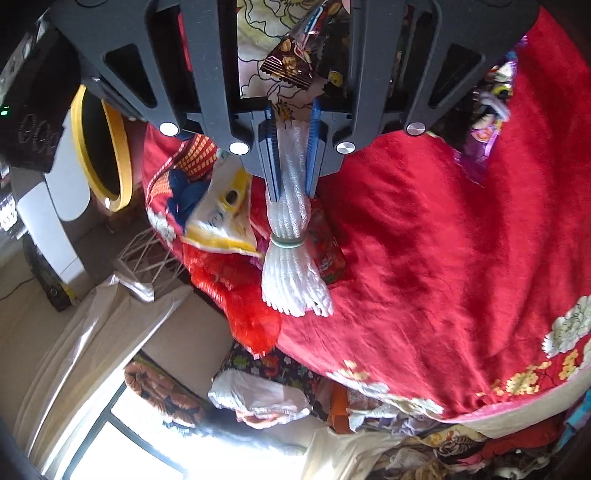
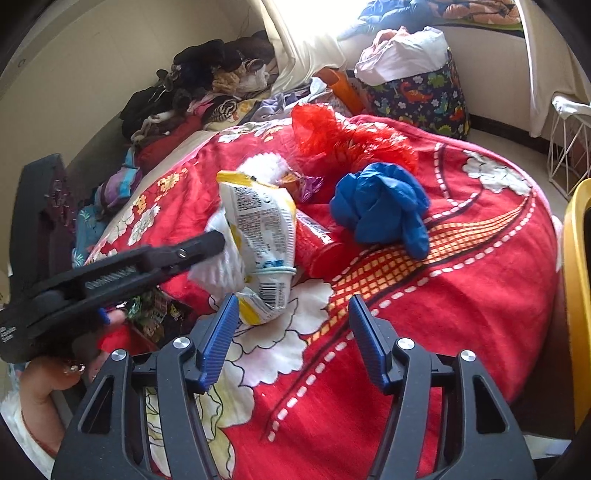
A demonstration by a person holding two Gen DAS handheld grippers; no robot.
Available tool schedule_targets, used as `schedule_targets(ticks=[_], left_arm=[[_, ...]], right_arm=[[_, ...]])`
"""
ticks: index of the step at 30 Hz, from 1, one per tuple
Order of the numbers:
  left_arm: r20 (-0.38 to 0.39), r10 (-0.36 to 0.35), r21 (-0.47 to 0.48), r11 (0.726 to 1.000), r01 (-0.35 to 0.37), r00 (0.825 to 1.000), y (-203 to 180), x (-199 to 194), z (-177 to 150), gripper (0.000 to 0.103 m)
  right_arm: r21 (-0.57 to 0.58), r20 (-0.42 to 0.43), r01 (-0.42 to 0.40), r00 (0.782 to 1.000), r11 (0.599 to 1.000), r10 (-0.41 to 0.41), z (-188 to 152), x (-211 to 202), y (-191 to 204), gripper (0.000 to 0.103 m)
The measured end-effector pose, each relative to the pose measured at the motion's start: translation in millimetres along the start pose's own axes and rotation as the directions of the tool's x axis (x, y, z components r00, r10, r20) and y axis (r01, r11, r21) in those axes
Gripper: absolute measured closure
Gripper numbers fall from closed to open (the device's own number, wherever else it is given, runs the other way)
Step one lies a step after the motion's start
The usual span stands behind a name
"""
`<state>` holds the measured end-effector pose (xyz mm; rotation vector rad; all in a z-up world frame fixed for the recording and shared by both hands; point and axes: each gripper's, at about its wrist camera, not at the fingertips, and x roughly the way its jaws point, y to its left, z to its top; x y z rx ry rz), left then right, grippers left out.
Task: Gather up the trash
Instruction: 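Grasp the bundled white foam nets with the left gripper while the right gripper approaches the snack wrapper, then grasp the yellow-white snack wrapper with the right gripper and lift it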
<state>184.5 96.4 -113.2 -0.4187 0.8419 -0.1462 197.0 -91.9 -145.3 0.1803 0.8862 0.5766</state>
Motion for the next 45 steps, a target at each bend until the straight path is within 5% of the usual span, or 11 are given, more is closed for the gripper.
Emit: schedule_targets(ticks=[18,25,45], left_arm=[[0.111,-0.043,0.014,0.999,0.042,0.993,-11,-42,18,0.095],[0.136,-0.036,0.021,0.999,0.033,0.990,-12,-53,20,0.095],[0.157,-0.071,0.077,0.995,0.059,0.985,-44,-64,15,0.095]], right_arm=[[0.032,-0.054,-0.066,0.996,0.997,0.068,9,29,18,0.054],[0.062,-0.052,-0.112,0.992,0.992,0.115,11,36,16,0.080],[0.031,0.103,0.007,0.995,1.000,-0.010,2,-68,-15,0.081]])
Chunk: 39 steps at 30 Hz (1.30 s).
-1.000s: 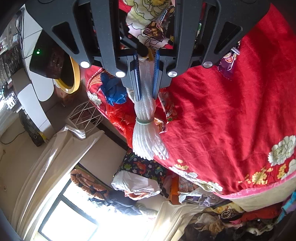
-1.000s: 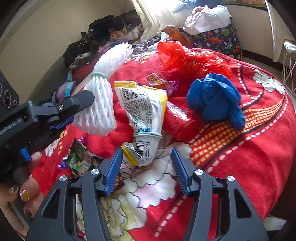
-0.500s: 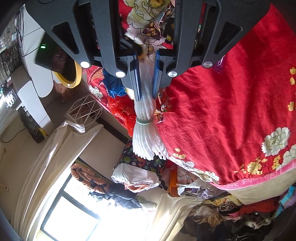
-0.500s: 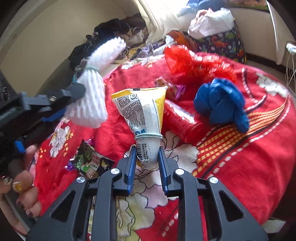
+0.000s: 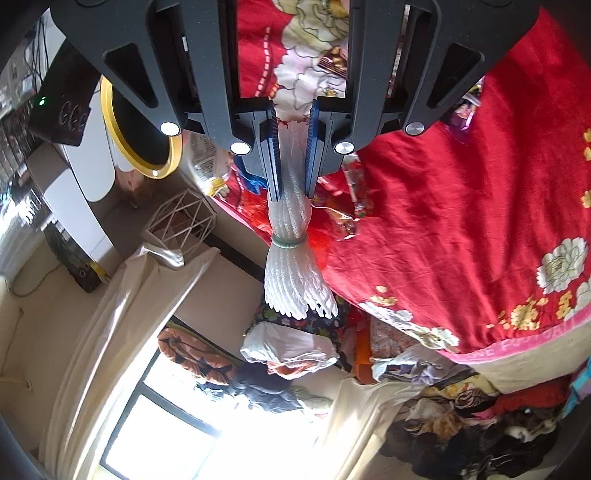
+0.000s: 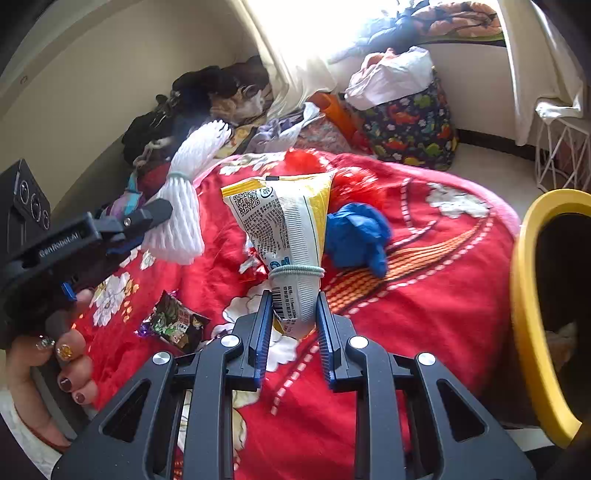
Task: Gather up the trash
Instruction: 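Grasp the yellow-white snack wrapper with the right gripper and lift it, then carry the snack wrapper and foam nets over the yellow bin with both grippers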
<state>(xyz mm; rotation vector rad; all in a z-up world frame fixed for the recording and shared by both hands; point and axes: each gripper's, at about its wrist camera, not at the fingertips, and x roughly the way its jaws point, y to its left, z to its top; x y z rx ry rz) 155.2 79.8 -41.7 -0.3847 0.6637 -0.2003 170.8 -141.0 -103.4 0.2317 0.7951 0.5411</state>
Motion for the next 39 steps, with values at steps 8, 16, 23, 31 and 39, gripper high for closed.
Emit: schedule_targets(ticks=[8,16,23,31,39], left_arm=[[-0.021,-0.030,0.042,0.999,0.031,0.999,-27,5,-5,0.095],[-0.032,-0.048,0.088,0.995,0.051,0.998,-47,5,-9,0.095],[-0.033,-0.060,0.121,0.991,0.063,0.998,-63,4,-13,0.095],[-0.044,-0.073,0.156,0.985,0.079,0.996,-80,5,-19,0.095],[-0.054,-0.085,0.184,0.978,0.094,0.995,-93,7,-24,0.095]], right_arm=[[0.020,0.044,0.047,0.998,0.999,-0.048,3,-33,-20,0.081],[0.034,0.076,0.073,0.994,0.997,-0.076,4,-57,-36,0.081],[0.039,0.090,0.088,0.992,0.995,-0.091,3,-69,-42,0.081],[0.058,0.109,0.106,0.988,0.993,-0.112,2,-79,-49,0.081],[0.092,0.127,0.127,0.982,0.988,-0.139,1,-89,-61,0.081]])
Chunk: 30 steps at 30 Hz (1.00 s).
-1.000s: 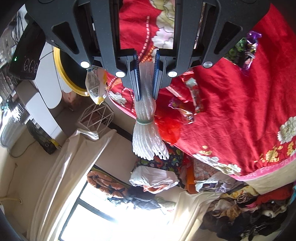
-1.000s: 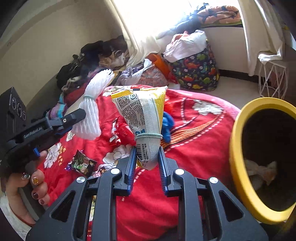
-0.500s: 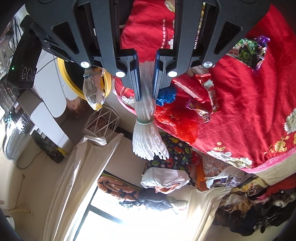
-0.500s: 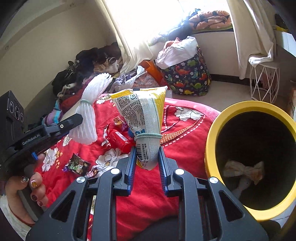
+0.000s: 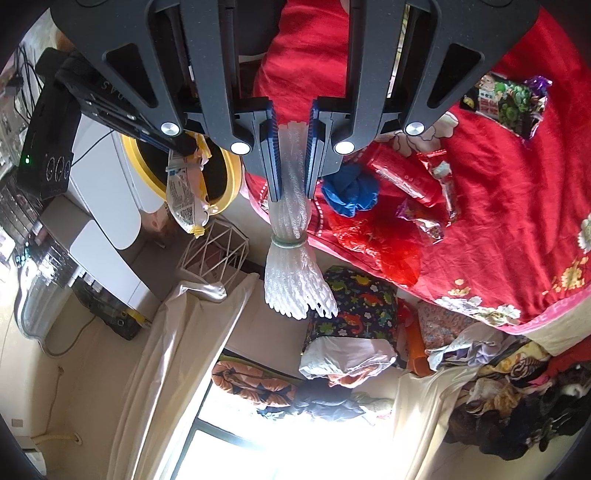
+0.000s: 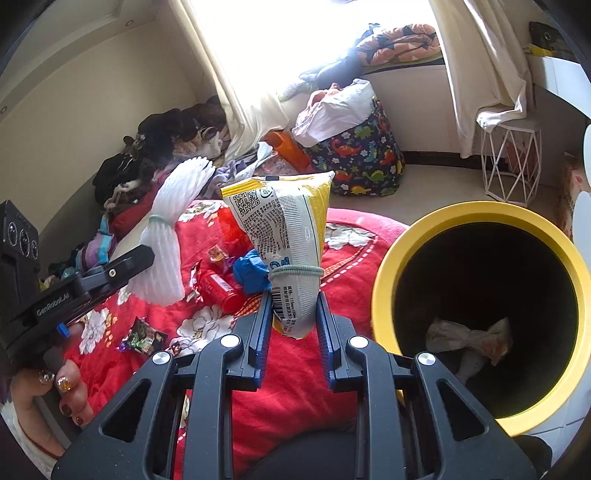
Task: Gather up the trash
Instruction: 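Carry the snack wrapper and foam nets over the yellow bin with both grippers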
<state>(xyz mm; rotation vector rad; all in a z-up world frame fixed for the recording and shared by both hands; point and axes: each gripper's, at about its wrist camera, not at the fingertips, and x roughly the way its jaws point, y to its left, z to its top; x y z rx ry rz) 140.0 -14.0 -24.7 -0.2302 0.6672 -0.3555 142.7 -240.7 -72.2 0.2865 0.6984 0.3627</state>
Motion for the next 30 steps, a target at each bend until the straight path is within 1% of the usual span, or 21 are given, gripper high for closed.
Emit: schedule_targets(ticks=[12,30], left_arm=[[-0.009,-0.013,0.025,1.000,0.013,1.000,-10,4,-4,0.095],[-0.028,-0.044,0.074,0.996,0.046,0.999,-32,12,-11,0.095]], right_arm=[[0.010,0.026,0.043,0.999,0.999,-0.043,2,-9,-13,0.081],[0.076,0.053,0.115,0.991,0.990,-0.119,2,-21,-38,0.081]])
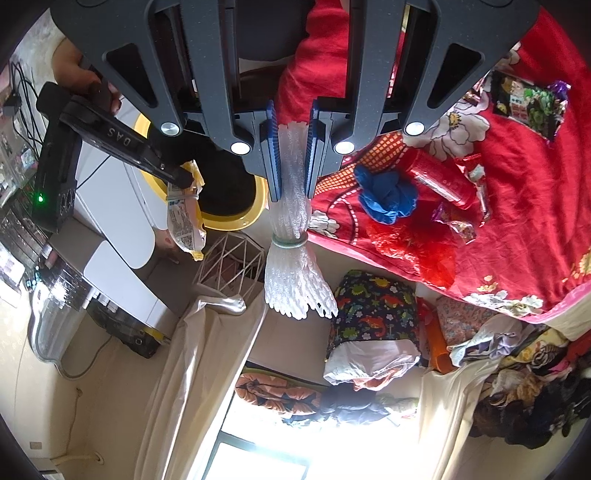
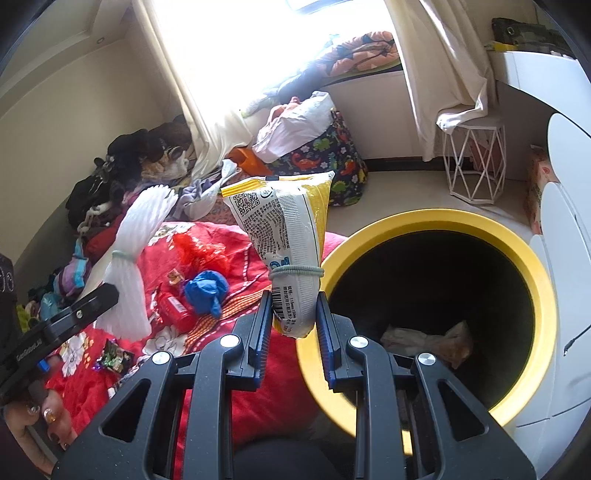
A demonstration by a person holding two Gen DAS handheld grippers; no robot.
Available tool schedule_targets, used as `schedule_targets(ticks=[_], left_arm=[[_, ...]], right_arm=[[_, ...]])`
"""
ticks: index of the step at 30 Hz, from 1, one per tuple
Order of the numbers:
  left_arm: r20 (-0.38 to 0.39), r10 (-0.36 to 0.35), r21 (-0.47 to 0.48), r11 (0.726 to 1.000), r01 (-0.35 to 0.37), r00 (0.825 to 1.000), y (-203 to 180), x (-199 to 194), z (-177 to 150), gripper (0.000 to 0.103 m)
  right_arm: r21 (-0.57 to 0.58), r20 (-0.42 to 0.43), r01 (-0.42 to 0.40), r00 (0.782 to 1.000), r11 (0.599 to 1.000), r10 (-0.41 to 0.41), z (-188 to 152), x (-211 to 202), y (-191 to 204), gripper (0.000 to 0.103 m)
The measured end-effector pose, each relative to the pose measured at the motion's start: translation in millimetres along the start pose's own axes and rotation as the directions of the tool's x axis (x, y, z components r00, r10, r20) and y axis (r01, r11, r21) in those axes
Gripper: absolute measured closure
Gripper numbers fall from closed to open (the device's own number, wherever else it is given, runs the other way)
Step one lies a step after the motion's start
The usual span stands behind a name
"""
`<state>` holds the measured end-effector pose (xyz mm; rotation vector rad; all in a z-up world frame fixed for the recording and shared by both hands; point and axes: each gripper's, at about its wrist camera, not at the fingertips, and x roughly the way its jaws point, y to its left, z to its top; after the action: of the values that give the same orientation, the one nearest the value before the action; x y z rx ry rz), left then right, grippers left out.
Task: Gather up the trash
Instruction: 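Carry the snack wrapper and foam nets over the yellow bin with both grippers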
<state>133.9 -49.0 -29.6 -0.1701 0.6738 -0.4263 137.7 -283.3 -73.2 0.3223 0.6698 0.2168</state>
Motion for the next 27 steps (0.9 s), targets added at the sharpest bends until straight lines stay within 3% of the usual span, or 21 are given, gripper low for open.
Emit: schedule_targets(ticks=[27], left_arm=[[-0.062,-0.074,0.088,0.993,0.079,0.995,-46,30,-16,0.095]], right_arm=[[0.102,0.015,0.111,0.993,0.989,-0.113,4,-6,-52,0.081]])
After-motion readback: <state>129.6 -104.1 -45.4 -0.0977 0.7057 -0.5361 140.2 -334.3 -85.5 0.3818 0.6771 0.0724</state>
